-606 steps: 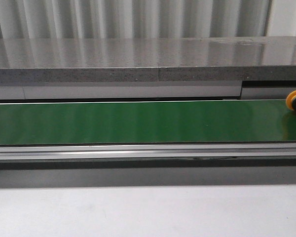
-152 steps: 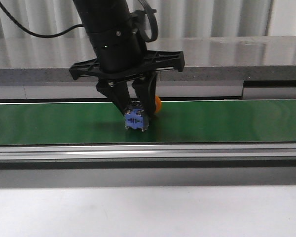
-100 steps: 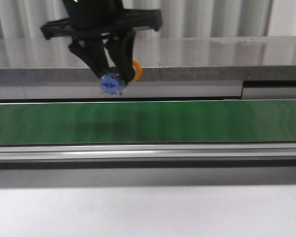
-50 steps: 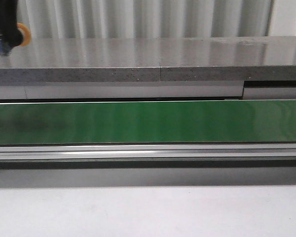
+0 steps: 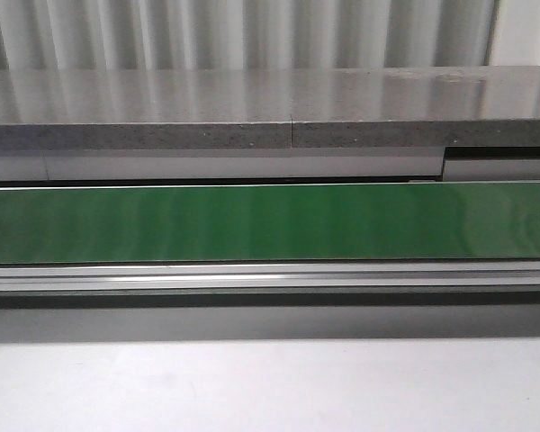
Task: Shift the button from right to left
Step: 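Carry the button with the left gripper over to the blue tray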
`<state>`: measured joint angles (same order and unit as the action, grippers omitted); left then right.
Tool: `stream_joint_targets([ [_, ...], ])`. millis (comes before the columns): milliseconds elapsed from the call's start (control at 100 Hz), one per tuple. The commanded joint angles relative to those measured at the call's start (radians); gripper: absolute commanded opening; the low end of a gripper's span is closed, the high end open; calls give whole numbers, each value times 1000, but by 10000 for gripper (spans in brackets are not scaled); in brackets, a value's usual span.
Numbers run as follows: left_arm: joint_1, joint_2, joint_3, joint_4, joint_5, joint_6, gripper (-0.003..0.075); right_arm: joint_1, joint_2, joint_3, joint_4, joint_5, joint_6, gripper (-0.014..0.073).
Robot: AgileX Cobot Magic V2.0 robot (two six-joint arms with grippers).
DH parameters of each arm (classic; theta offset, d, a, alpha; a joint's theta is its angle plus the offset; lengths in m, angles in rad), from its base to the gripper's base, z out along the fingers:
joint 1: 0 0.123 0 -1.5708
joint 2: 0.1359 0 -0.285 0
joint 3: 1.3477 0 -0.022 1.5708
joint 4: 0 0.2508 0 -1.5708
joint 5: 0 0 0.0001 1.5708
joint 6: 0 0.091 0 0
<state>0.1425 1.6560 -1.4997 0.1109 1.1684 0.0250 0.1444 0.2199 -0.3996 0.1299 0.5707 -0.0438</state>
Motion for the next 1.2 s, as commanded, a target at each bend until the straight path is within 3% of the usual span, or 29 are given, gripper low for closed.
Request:
stream_joint_targets([
  [0,59,-41,4,-16,-43,29,71,2,9,-27,7,-82,-7,-66],
  [330,193,56,58,-21,-101,91,71,2,9,-27,7,-82,-7,-66],
  [950,238,257,58,12,-186,103,85,2,9,-27,7,-82,-7,-66],
  [1050,243,261,58,16,-192,103,172,2,9,-27,7,-82,-7,-66],
  [1190,250,261,58,14,-197,103,472,2,9,-27,7,-82,-7,-66],
])
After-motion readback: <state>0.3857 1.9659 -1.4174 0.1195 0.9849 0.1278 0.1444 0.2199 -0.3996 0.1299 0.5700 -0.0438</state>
